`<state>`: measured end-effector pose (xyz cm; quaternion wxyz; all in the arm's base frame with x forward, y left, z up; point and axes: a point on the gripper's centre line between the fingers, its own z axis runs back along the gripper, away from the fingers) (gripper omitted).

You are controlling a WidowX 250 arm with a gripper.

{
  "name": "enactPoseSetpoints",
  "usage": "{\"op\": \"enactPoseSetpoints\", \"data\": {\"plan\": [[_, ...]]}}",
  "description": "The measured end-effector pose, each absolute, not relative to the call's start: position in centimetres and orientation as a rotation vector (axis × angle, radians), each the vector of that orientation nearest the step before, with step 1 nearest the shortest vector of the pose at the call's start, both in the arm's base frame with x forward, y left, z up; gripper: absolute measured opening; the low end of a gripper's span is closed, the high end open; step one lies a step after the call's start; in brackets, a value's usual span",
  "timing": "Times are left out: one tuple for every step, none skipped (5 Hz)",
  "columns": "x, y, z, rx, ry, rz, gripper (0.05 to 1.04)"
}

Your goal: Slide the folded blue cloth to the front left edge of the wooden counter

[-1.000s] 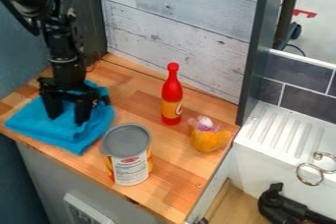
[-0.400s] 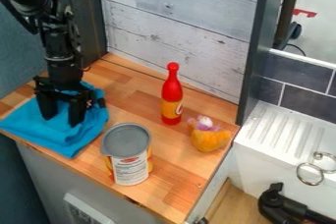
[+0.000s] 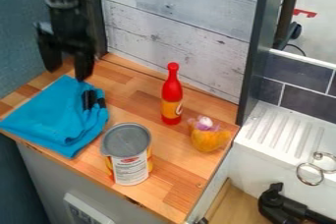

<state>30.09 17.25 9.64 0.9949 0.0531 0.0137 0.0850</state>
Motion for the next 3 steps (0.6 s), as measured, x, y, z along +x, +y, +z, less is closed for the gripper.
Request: {"op": "enactPoseSetpoints", "data": {"plan": [[28.9, 16.1, 12.7, 0.101, 0.031, 0.172, 1.000], [28.3, 13.1, 14.0, 0.037, 0.084, 0.149, 1.000], [27.1, 10.9, 15.0, -0.014, 0.118, 0.107, 1.000]]}}
